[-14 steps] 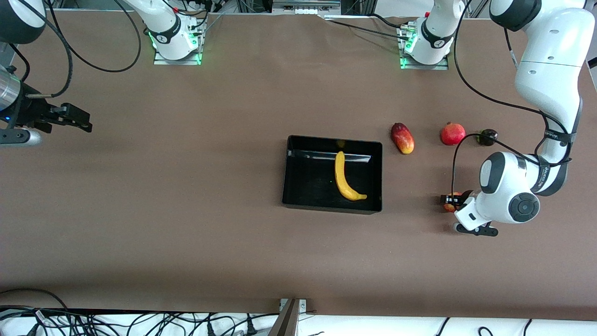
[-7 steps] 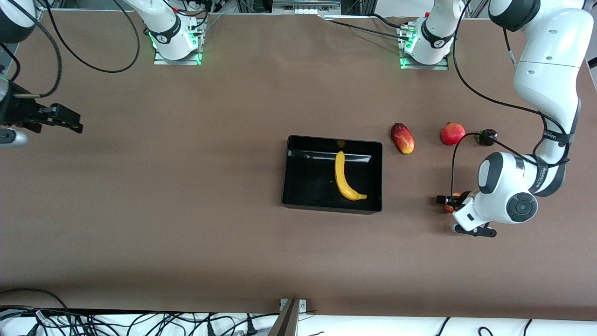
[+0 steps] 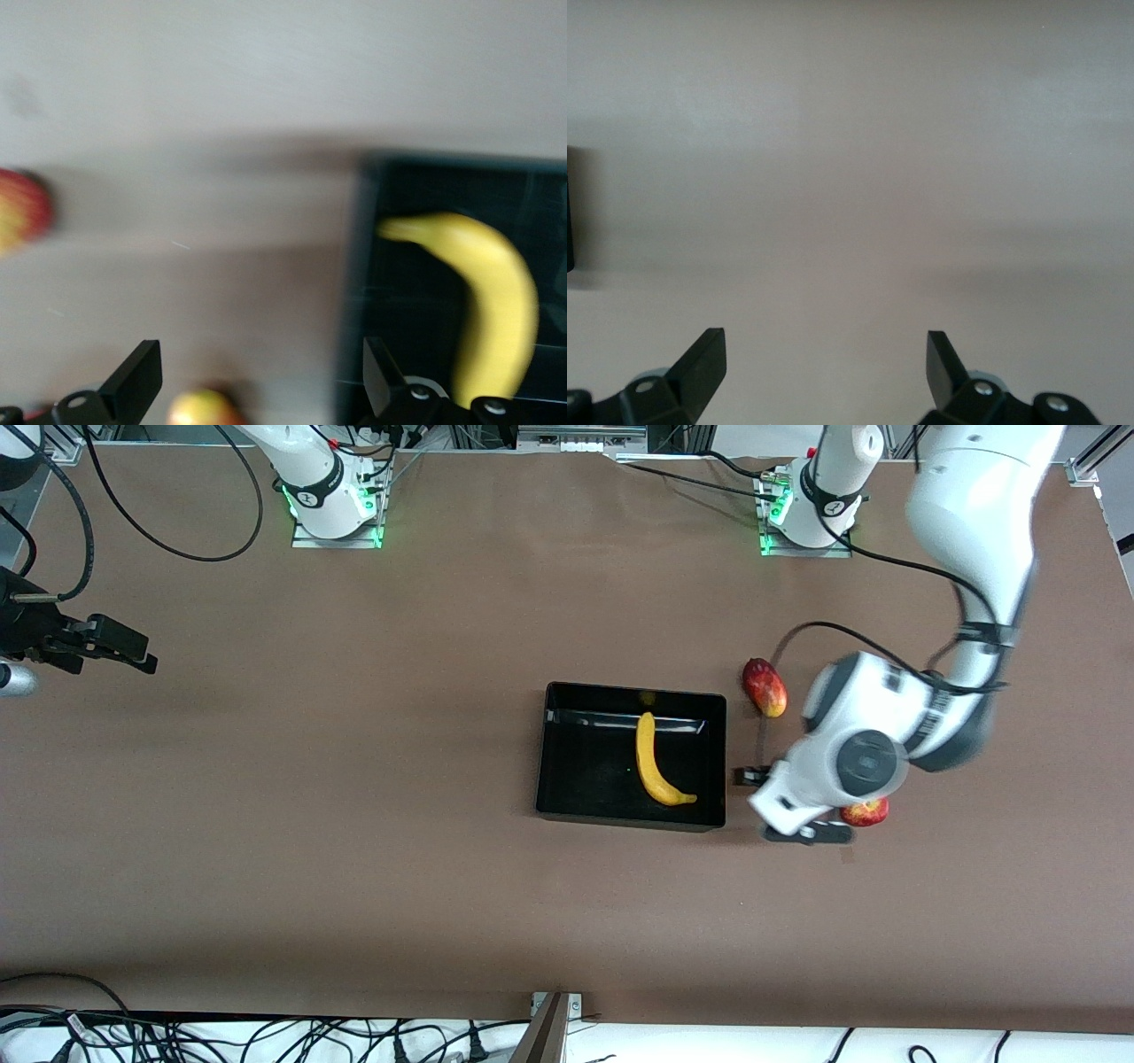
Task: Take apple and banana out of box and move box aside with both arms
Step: 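Move the left gripper back into the tray and grasp the yellow banana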
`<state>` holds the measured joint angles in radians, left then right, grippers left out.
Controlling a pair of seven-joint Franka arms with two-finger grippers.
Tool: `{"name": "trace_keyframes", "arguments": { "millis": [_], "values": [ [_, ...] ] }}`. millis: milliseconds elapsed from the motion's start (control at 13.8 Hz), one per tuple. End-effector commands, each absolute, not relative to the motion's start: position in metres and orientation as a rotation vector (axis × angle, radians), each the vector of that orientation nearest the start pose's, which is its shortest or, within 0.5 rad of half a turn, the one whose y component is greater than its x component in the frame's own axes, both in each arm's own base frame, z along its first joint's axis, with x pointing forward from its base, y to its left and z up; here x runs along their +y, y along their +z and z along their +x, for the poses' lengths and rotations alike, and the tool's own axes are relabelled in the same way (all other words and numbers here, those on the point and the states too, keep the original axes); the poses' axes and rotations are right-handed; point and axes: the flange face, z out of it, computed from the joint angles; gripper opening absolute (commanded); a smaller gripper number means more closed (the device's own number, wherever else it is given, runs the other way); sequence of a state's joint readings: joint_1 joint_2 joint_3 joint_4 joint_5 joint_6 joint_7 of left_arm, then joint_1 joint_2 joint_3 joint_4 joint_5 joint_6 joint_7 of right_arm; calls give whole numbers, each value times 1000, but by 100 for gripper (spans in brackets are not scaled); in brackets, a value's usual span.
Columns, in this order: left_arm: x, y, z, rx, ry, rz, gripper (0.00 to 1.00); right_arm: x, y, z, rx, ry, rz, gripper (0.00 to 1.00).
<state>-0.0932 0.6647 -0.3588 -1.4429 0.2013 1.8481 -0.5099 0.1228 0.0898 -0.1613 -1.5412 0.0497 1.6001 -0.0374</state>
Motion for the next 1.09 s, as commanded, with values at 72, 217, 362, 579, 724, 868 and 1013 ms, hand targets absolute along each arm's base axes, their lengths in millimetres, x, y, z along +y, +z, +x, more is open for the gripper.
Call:
{"name": "trace_keyframes", "arguments": {
  "millis": [72, 217, 362, 579, 724, 868, 1013],
  "values": [
    [-298, 286, 633, -205, 266, -3101, 100, -13, 598, 582, -104, 31, -3096, 100],
    [-319, 262, 630, -297, 238, -3120, 100, -14, 597, 582, -161, 32, -3092, 100],
    [-334, 242, 627, -401, 196, -3134, 100, -5, 599, 582, -173, 28, -3089, 100],
    [-348, 229, 620, -432, 193, -3133, 100, 11, 600, 579, -228, 47, -3099, 100],
    [-356, 220, 613, -424, 213, -3126, 100, -16, 600, 579, -152, 50, -3107, 100],
    [-361, 207, 610, -467, 209, -3127, 100, -19, 601, 579, -144, 48, -3124, 100],
    [-365, 186, 603, -498, 194, -3140, 100, -18, 601, 579, -163, 57, -3179, 100]
  ]
}}
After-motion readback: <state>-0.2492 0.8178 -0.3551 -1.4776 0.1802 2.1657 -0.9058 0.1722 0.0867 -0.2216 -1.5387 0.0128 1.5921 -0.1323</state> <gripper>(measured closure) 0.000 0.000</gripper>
